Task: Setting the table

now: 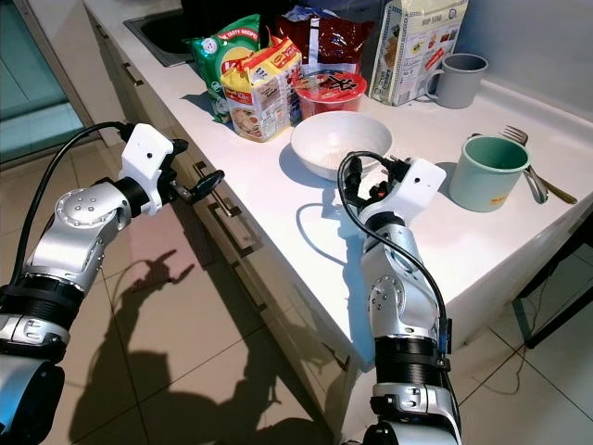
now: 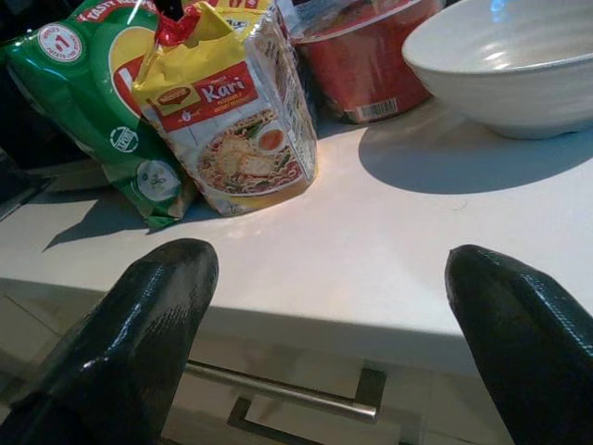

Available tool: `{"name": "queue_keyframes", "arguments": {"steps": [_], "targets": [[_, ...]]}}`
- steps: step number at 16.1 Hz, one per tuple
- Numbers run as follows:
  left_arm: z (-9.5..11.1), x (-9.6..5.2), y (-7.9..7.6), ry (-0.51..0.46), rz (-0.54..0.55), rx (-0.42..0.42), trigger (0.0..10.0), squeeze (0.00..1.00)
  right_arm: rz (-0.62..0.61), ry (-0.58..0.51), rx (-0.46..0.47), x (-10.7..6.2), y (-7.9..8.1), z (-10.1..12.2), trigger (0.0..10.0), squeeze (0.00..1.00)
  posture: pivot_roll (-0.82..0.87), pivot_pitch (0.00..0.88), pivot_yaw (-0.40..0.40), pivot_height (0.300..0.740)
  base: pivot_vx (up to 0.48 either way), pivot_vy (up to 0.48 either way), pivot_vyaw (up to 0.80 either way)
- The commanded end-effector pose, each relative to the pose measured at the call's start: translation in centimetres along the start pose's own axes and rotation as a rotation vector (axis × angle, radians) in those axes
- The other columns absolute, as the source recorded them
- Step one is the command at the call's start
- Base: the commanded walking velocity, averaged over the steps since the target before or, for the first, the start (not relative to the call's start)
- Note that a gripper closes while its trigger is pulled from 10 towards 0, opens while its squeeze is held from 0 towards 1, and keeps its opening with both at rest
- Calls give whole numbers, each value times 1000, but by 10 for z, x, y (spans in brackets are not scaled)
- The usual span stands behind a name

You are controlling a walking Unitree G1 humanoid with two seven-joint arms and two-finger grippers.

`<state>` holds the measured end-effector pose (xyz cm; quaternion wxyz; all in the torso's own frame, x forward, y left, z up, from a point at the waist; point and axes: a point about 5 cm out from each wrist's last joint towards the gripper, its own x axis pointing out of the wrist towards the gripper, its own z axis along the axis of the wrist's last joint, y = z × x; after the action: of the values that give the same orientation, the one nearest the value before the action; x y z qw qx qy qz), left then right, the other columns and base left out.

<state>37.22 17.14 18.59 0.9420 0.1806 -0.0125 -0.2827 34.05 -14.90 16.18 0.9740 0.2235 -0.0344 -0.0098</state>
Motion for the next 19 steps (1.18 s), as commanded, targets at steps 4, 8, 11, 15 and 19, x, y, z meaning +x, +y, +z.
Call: {"name": "queue_keyframes", "arguments": {"steps": [4, 8, 11, 15, 19], "targets": [[4, -3, 4, 3, -5, 30, 10000, 0, 8, 3, -18, 3, 7, 2, 0, 0, 20, 0, 109, 740, 0, 0, 0], [4, -3, 4, 2, -4, 31, 10000, 0, 9, 8, -9, 3, 7, 2, 0, 0, 20, 0, 109, 740, 0, 0, 0], [5, -3, 4, 1, -8, 37, 10000, 0, 4, 13, -1, 2, 7, 1, 0, 0, 22, 0, 111, 740, 0, 0, 0], [7, -4, 5, -3, -10, 45, 10000, 0, -1, 20, 2, 2, 7, -2, 0, 0, 22, 0, 113, 740, 0, 0, 0], [8, -4, 5, -6, -12, 54, 10000, 0, -8, 21, 4, 1, 6, -2, 0, 0, 21, 0, 114, 740, 0, 0, 0]]}}
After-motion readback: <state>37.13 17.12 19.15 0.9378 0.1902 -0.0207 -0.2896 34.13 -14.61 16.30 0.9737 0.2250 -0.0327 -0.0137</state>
